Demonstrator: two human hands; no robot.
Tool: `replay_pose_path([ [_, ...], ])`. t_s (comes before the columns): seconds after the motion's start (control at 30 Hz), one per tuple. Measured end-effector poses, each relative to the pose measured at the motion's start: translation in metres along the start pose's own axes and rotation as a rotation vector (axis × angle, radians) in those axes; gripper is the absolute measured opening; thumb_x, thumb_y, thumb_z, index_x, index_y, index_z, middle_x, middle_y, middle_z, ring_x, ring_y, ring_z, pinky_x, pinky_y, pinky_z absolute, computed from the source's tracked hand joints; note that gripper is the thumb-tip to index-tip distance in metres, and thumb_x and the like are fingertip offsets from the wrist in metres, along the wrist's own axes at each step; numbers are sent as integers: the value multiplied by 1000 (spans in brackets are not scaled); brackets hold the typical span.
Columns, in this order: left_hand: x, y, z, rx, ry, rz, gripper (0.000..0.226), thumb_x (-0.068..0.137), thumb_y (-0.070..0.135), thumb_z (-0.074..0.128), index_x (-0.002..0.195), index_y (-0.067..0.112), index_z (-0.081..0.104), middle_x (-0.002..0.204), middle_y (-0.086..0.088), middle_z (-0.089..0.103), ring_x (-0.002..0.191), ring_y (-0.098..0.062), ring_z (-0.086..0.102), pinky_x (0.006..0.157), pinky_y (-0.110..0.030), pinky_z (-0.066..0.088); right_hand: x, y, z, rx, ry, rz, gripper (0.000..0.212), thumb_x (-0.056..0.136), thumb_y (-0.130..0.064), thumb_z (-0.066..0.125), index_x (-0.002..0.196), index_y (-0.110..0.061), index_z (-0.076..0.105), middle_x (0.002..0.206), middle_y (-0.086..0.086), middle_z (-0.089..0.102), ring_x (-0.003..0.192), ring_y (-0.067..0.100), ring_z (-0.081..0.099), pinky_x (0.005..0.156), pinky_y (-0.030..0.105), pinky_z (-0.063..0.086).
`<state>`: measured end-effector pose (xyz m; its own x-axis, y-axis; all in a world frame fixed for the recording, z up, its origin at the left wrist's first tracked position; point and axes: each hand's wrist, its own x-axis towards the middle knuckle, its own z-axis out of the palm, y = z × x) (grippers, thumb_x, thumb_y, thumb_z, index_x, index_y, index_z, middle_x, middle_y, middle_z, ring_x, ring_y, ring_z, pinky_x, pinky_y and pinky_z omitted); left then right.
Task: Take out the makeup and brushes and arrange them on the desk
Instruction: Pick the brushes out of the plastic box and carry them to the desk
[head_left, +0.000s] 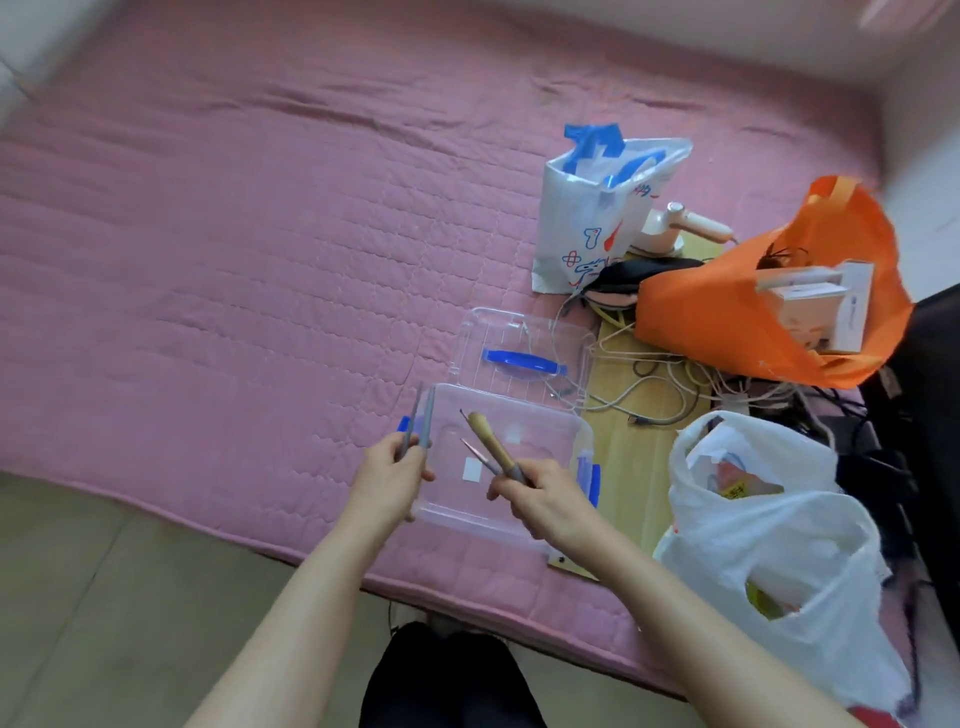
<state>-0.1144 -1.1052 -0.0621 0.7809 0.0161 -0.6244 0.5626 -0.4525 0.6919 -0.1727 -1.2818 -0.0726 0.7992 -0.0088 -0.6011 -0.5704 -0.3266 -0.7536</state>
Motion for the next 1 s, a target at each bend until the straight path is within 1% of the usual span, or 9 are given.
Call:
replay_pose_path([
  [0.17,-68,6,-37,-289,123,-96,21,86,9,46,78,9,65,56,9,60,46,-14,38,40,-19,29,-51,-51,17,14,19,-127,19,95,-24,48,97,-26,67,44,-19,45,46,3,36,49,21,31],
  [0.3,-121,0,-66,-441,203,-139,22,85,11,46,77,9,67,78,0,64,53,-18,40,49,-23,31,-82,-90,38,19,27,-216,20,97,-34,45,89,-23,60,47,-20,44,47,2,37,50,27,34],
  [0.4,-155,-7,-86,-536,271,-155,26,89,9,47,66,7,61,96,1,70,63,-17,47,51,-25,34,-101,-113,56,33,-4,-259,20,98,-32,41,81,-29,52,50,-17,42,48,4,36,49,26,34],
  [0.5,-183,-14,-108,-652,318,-165,24,90,7,46,69,3,59,103,3,69,67,-16,48,50,-25,34,-118,-135,78,82,-73,-243,28,97,-25,40,73,-36,51,52,-13,36,48,11,31,42,22,30],
  [0.57,-197,-20,-126,-715,357,-162,22,91,7,46,78,0,63,95,1,68,61,-15,44,44,-24,32,-126,-150,94,134,-153,-222,24,97,-20,41,75,-27,47,51,-8,34,44,11,28,39,21,27],
  [0.63,-209,-27,-147,-762,393,-160,23,93,9,46,84,1,66,82,-4,63,58,-15,41,48,-26,32,-134,-165,113,177,-213,-207,20,97,-15,42,77,-17,41,49,-8,31,41,9,25,38,19,24],
  [0.73,-223,-44,-184,-833,440,-150,25,95,11,44,93,1,68,74,-10,53,54,-14,39,50,-29,31,-142,-186,147,192,-265,-189,18,97,-11,42,79,-11,44,48,-9,29,38,8,23,38,18,22],
  [0.83,-234,-66,-224,-916,517,-136,23,94,11,47,90,2,67,72,-4,60,47,-10,40,44,-25,33,-148,-206,189,141,-347,-200,17,97,-11,42,81,-9,46,47,-10,31,38,8,24,38,18,22],
  [1.0,-251,-107,-290,-1014,623,-85,26,96,27,53,77,12,63,56,4,52,45,-8,40,44,-23,32,-157,-232,270,-28,-432,-250,17,96,-13,43,81,-9,51,46,-12,34,39,8,28,40,22,24],
])
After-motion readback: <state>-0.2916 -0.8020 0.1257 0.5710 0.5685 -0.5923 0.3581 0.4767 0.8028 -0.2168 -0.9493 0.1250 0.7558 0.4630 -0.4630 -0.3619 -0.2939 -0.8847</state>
